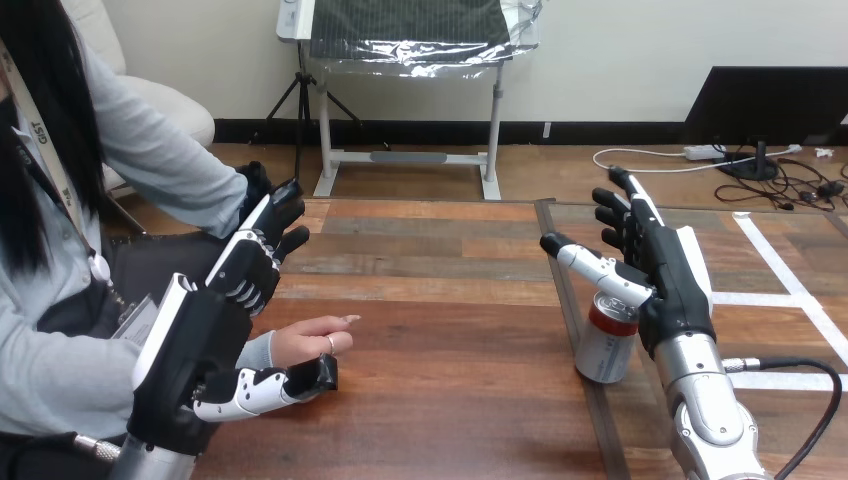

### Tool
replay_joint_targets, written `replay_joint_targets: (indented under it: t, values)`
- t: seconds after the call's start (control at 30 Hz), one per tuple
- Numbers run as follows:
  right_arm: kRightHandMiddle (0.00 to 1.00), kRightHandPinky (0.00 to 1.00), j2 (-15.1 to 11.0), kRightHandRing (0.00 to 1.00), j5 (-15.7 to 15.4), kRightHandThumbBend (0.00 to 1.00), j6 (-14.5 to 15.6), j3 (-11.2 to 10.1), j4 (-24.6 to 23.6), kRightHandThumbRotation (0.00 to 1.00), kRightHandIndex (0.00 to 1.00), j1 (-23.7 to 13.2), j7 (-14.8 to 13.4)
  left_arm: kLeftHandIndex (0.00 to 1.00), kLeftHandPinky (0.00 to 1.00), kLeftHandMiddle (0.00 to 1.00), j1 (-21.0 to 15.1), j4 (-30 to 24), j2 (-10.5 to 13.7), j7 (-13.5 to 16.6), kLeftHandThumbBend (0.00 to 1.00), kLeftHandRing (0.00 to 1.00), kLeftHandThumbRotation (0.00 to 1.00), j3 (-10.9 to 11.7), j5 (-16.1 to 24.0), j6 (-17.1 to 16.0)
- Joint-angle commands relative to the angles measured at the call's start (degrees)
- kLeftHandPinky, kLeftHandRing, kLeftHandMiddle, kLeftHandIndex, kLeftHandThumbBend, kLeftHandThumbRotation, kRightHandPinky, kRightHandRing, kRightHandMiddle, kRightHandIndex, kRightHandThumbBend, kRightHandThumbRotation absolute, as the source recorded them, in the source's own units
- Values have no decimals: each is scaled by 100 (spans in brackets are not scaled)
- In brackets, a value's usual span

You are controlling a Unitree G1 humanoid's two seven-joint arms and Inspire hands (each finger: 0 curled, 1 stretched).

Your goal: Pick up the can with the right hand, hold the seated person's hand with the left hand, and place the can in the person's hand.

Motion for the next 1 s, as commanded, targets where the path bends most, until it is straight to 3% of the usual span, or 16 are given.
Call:
replay_joint_targets:
  t: [0.0,0.43,0.63,0.83,0.97]
  values:
    - [97,95,-144,96,36,100,-65,-86,-146,46,100,-195,4,94,93,99,-348,2,48,37,100,97,45,-18,2,-107]
    - [100,97,-199,100,109,100,48,-190,-70,48,100,-111,162,94,92,99,-316,5,74,-3,100,97,47,6,-38,-156]
    - [100,96,-222,100,-1,100,85,-173,-67,49,100,-47,28,94,91,99,-306,26,81,-102,100,97,47,9,-150,-177]
    - [100,95,-206,100,89,100,149,-260,-76,46,100,22,136,94,91,98,-283,-13,114,-241,100,97,47,-2,-275,-115]
    - [100,93,-242,99,-56,100,113,-191,-81,45,100,94,-45,94,91,98,-269,-14,137,-283,100,97,47,7,-296,-120]
